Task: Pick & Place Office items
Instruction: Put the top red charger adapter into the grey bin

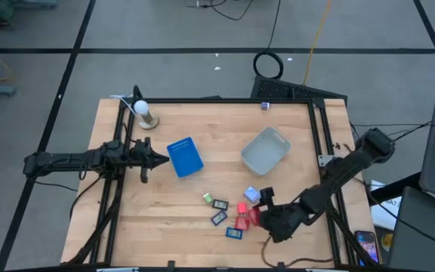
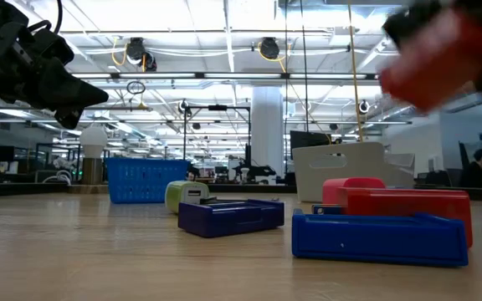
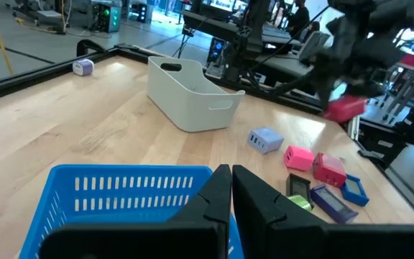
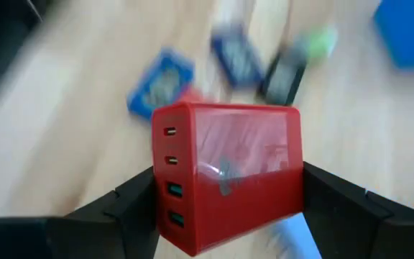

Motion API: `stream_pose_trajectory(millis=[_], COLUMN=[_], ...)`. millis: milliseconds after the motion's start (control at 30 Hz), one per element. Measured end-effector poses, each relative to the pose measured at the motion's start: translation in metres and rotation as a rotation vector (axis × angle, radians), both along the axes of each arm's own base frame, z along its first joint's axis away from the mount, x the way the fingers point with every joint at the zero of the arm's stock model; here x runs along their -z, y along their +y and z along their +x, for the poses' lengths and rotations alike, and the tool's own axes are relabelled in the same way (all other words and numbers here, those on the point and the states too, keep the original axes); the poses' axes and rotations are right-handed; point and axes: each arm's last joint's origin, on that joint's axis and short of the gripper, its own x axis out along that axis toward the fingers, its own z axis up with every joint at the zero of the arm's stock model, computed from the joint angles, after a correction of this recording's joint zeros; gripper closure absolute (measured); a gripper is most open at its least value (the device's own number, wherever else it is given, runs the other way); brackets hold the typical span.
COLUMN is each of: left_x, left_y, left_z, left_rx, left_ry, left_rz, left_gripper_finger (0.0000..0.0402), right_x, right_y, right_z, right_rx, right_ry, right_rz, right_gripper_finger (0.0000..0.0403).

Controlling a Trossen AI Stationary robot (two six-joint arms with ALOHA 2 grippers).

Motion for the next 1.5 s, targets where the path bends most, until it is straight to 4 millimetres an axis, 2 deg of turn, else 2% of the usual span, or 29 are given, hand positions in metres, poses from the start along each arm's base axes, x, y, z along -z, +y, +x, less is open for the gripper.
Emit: stream_pose_trajectory(millis=[167, 267, 367, 467, 700, 933, 1267, 1500], left_x=[0.000, 0.000, 0.000, 0.000, 0.000, 0.000, 0.000, 0.000], left_y=[0.000, -0.001, -0.001, -0.001, -0.001, -0.001, -0.001, -0.001], left_z=[0.000, 0.000, 0.000, 0.000, 0.000, 0.000, 0.000, 0.000], left_rx=[0.007, 0.029, 0.044, 0.048, 0.048, 0.048, 0.049, 0.049], left_ry=[-0.001, -0.001, -0.001, -0.001, -0.001, -0.002, -0.002, -0.002], left_rz=[-0.009, -0.012, -0.016, -0.016, -0.021, -0.016, -0.015, -0.008], left_gripper_finger=[0.0387, 0.0387, 0.0387, 0.0387, 0.0387, 0.0387, 0.0387, 0.0387], right_x=[-0.041, -0.060, -0.071, -0.072, -0.054, -0.020, 0.019, 0.018], right_y=[-0.005, -0.015, -0.032, -0.054, -0.116, -0.152, -0.166, -0.167], right_z=[-0.010, -0.018, -0.029, -0.042, -0.086, -0.122, -0.140, -0.141], right_rx=[-0.099, -0.092, -0.075, -0.047, 0.118, 0.211, 0.276, 0.297], right_ry=[-0.186, -0.279, -0.376, -0.462, -0.633, -0.752, -0.814, -0.863], right_rz=[-0.003, -0.037, -0.031, -0.010, 0.033, 0.089, 0.127, 0.137], right_gripper_finger=[0.0136, 0.0136, 0.0136, 0.0136, 0.0136, 0.0136, 0.0136, 0.0136])
